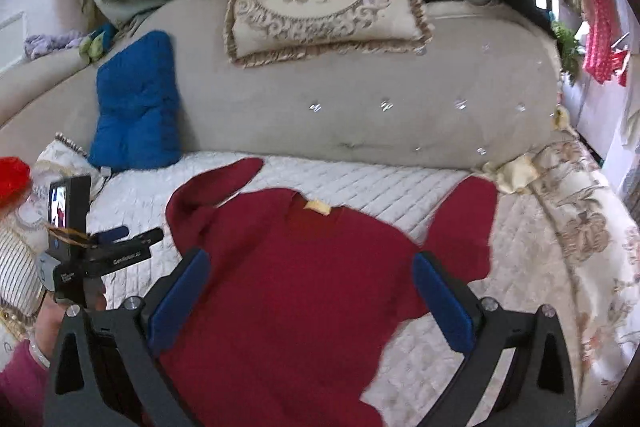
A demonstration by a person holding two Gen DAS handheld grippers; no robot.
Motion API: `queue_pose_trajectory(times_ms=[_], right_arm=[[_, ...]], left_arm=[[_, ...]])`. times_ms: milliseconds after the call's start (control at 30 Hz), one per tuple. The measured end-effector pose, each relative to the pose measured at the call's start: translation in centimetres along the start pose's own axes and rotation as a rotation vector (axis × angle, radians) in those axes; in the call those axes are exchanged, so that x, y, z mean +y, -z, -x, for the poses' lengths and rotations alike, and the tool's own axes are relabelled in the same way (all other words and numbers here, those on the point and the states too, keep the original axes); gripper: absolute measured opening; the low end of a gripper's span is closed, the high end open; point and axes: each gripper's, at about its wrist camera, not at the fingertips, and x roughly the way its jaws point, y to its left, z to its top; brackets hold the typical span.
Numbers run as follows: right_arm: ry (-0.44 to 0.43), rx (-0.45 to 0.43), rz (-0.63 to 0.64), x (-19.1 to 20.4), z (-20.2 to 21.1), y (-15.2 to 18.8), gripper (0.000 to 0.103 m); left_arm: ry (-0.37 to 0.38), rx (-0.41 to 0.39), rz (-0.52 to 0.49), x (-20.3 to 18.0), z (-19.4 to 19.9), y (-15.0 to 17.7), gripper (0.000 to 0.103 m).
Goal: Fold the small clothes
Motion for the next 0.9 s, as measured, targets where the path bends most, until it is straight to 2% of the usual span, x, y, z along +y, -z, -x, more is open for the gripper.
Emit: queue_pose_trajectory(times_ms=[133,233,367,600,700,800,900], right_arm=[[0.011,0.01,0.003,0.4,-1.3,0.5,0.103],[0.009,0.021,-0.009,0.7,-2.2,0.6,0.103],[0.002,0.044,-0.014,1.1,-3.6,0.8,0.103],[0.002,0.089,-0.006,2.0,-8.3,0.8,0.103],[0.0,0.131,-0.027,2.1,-10.7,1.4,0.103],[0.003,0.167,-0.027,2.2,-12.3,1.9,0.103],[0.0,0.18,-0.021,2.7,-13.4,1.9,0.103]], left_arm=[[-0.03,-0.027,-0.022,-0.9,0.1,0.3,0.06],[-0.012,-0.016,-0.007,-1.1,-0.7,0.3,0.06],[-0.033,-0.015,0.002,-1.2,-2.0,0.0,0.06],[-0.059,-0.026,0.048,0.6,-4.4,0.0,0.06],[-0.052,-0.005,0.055,1.6,-5.8,0.3,0.06],[-0.092,0.024,0.066,2.8,-7.2,0.5,0.06],[-0.088,0.071,0.149,5.2,-8.4,0.6,0.06]])
